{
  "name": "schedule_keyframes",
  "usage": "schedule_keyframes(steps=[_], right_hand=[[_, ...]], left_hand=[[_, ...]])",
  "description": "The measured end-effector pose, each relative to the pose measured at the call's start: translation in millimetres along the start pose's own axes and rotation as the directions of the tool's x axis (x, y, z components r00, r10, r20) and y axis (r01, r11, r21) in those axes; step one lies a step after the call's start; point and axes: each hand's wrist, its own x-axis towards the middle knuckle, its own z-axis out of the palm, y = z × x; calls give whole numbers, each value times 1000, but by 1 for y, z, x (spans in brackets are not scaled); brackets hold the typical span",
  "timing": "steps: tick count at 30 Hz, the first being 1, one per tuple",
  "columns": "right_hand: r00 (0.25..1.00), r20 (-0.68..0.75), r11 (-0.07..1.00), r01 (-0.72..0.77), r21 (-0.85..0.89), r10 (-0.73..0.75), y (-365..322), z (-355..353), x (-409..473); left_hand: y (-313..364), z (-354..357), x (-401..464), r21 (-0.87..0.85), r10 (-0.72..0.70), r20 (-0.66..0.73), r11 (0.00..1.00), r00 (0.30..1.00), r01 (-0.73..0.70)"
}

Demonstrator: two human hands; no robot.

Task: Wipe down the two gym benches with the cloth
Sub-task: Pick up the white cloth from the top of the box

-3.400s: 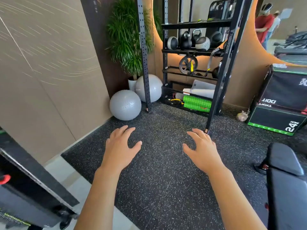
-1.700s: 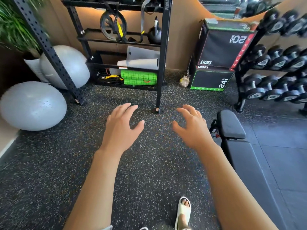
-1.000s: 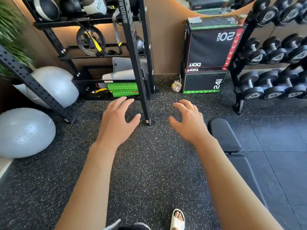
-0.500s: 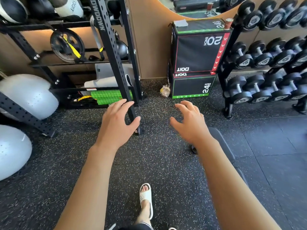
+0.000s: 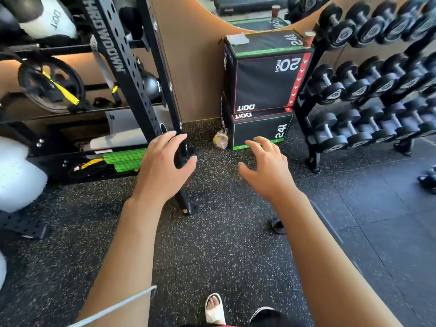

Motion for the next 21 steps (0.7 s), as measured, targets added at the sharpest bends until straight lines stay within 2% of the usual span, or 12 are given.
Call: schedule_keyframes(steps=[10,21], right_hand=[[998,-14,997,-55,-61,54,34,-1,104],[1000,-8,999,-21,-45,21,126,-20,259]], left_hand=[[-8,40,113,-96,10,6,995,1000,-9],[42,108,263,-75,-32,4,997,999,32]])
